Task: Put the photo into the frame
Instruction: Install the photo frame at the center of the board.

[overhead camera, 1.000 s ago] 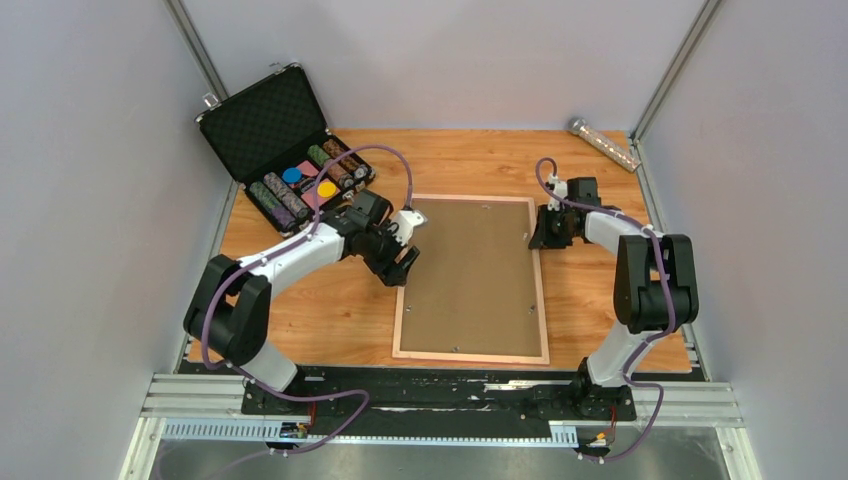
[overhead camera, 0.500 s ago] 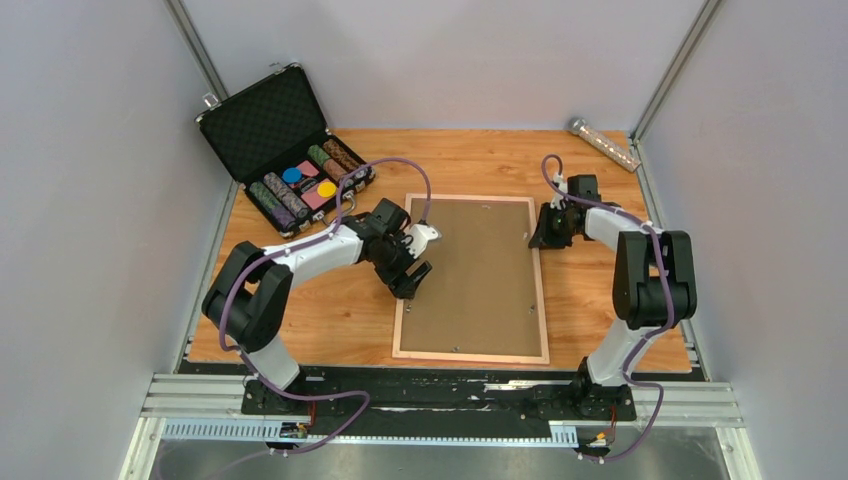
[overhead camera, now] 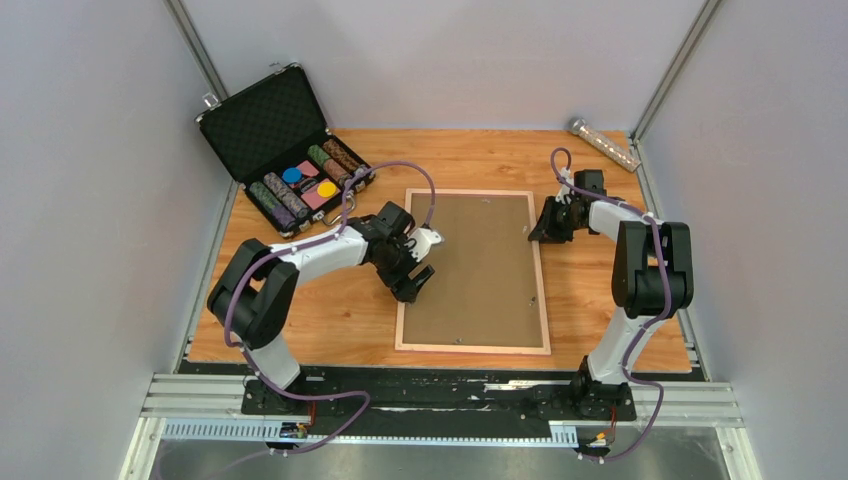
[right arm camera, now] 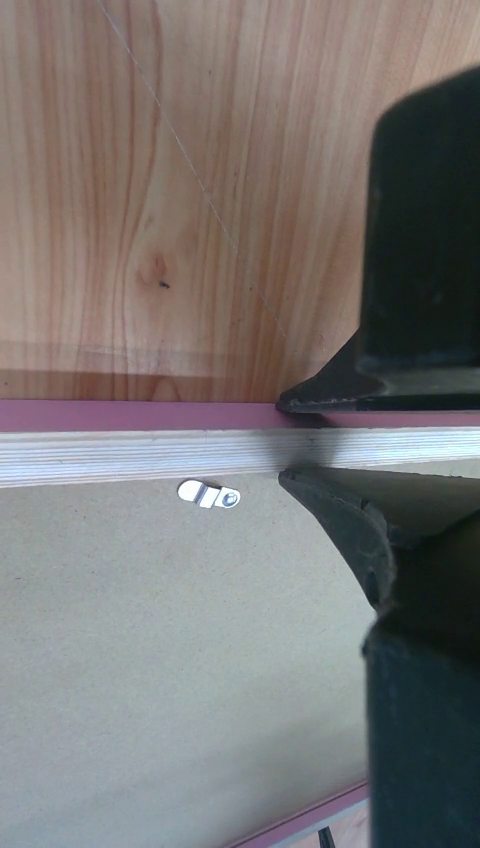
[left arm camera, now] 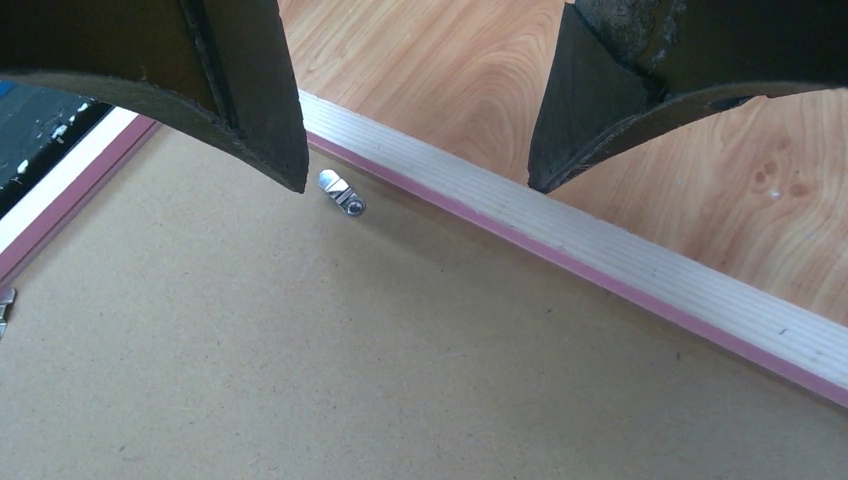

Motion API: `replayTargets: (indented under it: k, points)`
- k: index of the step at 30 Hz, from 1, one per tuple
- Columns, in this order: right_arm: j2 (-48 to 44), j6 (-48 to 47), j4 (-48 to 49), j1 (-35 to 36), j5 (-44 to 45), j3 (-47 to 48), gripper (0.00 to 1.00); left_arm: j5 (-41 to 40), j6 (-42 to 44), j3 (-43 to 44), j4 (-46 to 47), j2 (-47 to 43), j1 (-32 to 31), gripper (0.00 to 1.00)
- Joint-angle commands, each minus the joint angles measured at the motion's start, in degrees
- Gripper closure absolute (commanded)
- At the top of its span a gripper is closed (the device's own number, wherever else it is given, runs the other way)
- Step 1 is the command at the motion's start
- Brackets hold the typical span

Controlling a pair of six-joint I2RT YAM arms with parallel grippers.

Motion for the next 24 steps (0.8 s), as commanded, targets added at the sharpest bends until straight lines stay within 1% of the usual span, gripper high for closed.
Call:
replayTargets:
  k: [1,7,16,18,24]
  points:
    - [3.34,1.12,1.65,-0.93,4.76,-0.66,1.0,-0.69,-1.02,2.65,0.7,1.81,-1.35,0.13]
    - [3.44,0.74,1.66,-1.01,4.11,-0.57,1.0,-3.64,-1.41,2.47,1.17,3.03,-3.11,0.16]
    - [2.89,0.37,1.66,-1.32,3.46,-0.75,1.0,-4.93,-1.62,2.35,1.66,3.81,-4.18,0.21]
    - [2.77,0.28,1.67,-1.43,3.43,-0.75,1.0,-5.04,-1.48,2.21,1.67,3.59,-4.35,0.27]
    - [2.9,0.02,1.63,-1.54,2.99,-0.77,1.0,-4.78,-0.87,1.87,1.36,2.26,-4.47,0.37]
